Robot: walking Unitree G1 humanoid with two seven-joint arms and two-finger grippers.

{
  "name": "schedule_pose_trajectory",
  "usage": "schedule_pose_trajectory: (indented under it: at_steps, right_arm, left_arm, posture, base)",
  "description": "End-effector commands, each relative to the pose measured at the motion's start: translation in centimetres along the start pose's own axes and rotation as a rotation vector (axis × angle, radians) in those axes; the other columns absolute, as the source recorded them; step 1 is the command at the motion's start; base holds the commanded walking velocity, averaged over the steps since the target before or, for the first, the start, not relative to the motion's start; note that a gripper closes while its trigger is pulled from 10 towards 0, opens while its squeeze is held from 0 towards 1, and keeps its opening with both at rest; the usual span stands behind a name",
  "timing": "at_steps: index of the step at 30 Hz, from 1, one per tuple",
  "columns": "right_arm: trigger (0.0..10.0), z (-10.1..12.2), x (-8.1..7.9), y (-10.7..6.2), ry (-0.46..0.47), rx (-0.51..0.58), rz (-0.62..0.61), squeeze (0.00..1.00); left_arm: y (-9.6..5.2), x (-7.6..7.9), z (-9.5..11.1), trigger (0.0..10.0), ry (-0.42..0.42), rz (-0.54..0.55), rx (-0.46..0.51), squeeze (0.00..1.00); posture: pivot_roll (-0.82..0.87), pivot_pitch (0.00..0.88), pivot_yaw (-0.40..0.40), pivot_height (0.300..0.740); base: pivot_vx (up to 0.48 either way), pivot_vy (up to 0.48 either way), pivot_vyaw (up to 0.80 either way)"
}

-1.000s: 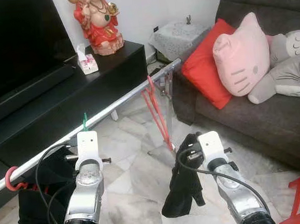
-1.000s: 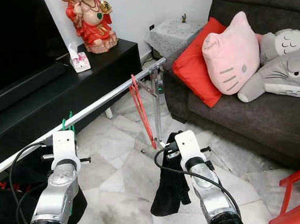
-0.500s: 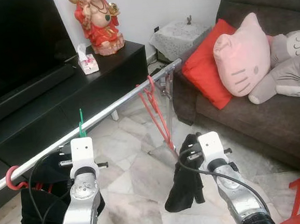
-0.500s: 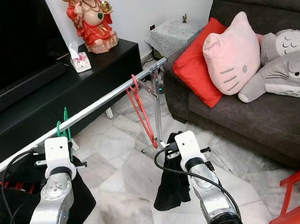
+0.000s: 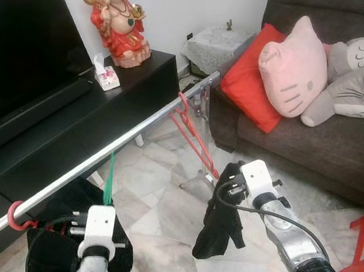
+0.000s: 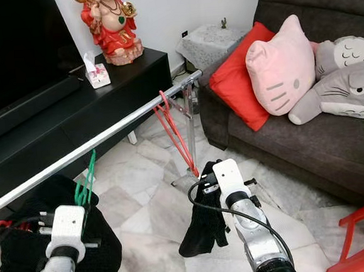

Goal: Hang hanger

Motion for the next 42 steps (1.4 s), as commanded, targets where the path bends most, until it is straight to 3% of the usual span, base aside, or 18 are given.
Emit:
schedule_pose_trajectory:
  at_steps: [1,9,14,42]
  right_arm:
    - [10.0,1.1,0.2,0.3,0.006,0.037,-0.003,0.0]
    - [10.0,1.1,0.2,0.3,0.002,0.033,0.0,0.0]
    - [10.0,1.2,0.3,0.3,0.006,0.036,-0.009,0.0]
    - [10.0,1.7,0.8,0.5,-0.008,0.052,-0.01,0.0]
  left_arm:
    - [0.2,-0.2,-0.7,10.0,-0.01,0.006,-0.018,0.0]
    - [0.7,-0.2,-3.9,10.0,-0.07,0.03,-0.119,0.0]
    - [0.6,0.1,-6.0,10.0,-0.062,0.004,-0.193,0.0]
    - [1.2,0.7,-6.3,10.0,-0.061,-0.028,-0.163,0.0]
  posture:
    - [-0.14,0.0,0.088,0.74]
    - [-0.13,0.0,0.082,0.74]
    - [-0.15,0.0,0.095,0.74]
    - [-0.16,0.0,0.107,0.74]
  base:
    - [0.0,0.0,0.0]
    - [0.0,0.0,0.0]
    - [-0.048,0.0,0.0]
    - [-0.328,0.0,0.0]
Point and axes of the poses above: a point about 5 cm out from each wrist's last joint towards the gripper, its own y axis pointing out of the wrist towards the gripper, its own z axis along the axis of the wrist's last joint, x = y × z, the point moved 3 cm from there along y, pointing out of the wrist towards the gripper, and after that the axes turned 7 degrees about -y, right-handed, at the moved point
